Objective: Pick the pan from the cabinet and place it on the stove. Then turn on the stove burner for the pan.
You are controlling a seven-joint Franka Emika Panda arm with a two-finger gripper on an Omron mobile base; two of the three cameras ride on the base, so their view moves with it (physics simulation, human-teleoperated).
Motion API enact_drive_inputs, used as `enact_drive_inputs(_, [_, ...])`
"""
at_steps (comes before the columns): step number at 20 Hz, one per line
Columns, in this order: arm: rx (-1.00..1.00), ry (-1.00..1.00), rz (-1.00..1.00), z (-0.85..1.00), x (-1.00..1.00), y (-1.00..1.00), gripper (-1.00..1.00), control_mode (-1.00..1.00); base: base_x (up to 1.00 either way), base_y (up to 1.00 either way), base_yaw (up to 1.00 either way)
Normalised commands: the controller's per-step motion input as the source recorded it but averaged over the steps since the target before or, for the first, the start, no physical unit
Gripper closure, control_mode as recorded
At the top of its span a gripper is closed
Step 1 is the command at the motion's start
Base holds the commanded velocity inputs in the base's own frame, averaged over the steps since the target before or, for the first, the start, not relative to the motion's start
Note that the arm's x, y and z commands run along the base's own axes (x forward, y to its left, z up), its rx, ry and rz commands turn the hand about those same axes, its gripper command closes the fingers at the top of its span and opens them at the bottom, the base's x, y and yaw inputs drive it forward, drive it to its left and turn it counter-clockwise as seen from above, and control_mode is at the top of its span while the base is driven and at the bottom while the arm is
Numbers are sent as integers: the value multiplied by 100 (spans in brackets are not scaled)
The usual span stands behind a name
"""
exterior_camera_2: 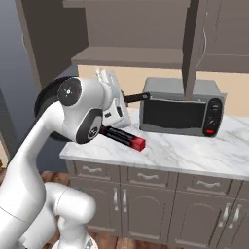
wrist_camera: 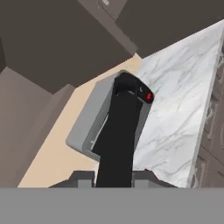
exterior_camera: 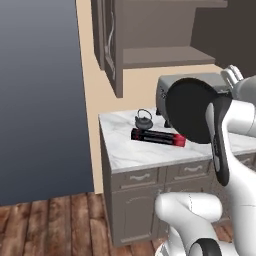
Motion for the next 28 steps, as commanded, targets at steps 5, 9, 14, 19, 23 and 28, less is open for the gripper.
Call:
enact_drive_inputs(5, [0, 0, 0, 0, 0, 0, 100, 100, -70, 0, -13])
enact_drive_inputs(9, [0, 0, 0, 0, 0, 0, 100, 100, -75, 0, -17])
enact_drive_inputs(14, [0, 0, 0, 0, 0, 0, 100, 100, -74, 0, -21])
enact_drive_inputs(19, [0, 0, 0, 0, 0, 0, 100, 100, -66, 0, -26])
enact_drive_inputs(23, [0, 0, 0, 0, 0, 0, 100, 100, -62, 0, -29])
enact_drive_inputs(28, [0, 0, 0, 0, 0, 0, 100, 100, -48, 0, -36])
